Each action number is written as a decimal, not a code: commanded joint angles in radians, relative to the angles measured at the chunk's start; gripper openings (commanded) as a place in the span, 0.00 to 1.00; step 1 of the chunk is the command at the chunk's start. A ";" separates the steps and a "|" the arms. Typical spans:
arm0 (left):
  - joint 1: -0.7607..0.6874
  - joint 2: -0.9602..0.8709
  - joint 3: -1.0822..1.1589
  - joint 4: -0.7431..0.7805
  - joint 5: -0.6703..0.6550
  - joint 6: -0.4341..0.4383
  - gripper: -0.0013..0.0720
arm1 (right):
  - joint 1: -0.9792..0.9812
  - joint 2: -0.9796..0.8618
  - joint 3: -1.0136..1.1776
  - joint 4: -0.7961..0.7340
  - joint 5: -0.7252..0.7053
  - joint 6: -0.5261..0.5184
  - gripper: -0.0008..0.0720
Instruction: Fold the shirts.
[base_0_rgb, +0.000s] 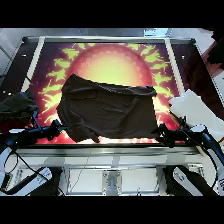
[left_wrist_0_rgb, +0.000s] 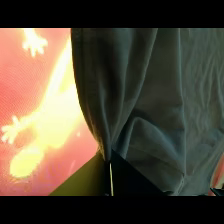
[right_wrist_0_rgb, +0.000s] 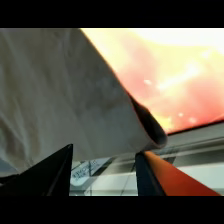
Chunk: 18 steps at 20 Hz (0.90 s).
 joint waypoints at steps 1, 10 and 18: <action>0.000 0.000 0.001 0.000 -0.007 0.000 0.04 | 0.000 0.000 0.000 -0.013 -0.090 0.033 0.60; 0.001 0.000 0.013 -0.030 -0.022 0.026 0.04 | 0.000 0.005 0.003 0.133 -0.146 -0.171 0.06; 0.000 0.112 0.534 -0.563 -0.491 0.213 0.03 | 0.000 0.228 0.456 0.259 0.103 -0.539 0.05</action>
